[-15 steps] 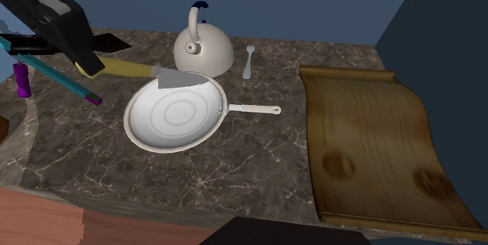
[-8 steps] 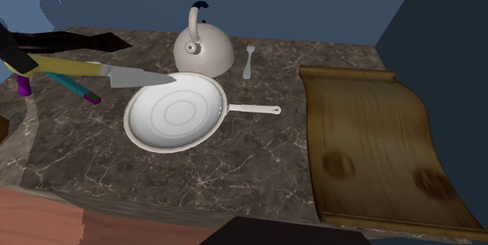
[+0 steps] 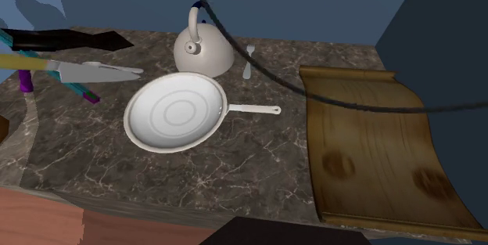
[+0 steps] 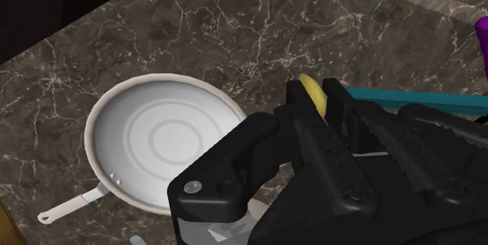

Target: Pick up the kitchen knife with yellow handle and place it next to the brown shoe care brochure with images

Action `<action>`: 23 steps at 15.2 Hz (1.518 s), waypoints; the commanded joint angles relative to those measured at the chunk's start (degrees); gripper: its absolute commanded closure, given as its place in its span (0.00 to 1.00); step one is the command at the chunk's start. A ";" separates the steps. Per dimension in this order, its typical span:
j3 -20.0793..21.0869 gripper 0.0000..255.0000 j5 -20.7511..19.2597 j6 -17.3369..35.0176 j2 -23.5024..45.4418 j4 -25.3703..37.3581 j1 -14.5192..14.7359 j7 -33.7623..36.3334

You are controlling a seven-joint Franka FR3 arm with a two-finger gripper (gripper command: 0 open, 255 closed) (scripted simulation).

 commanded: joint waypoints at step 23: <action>-1.31 1.00 -7.51 6.64 13.55 4.62 7.97 6.01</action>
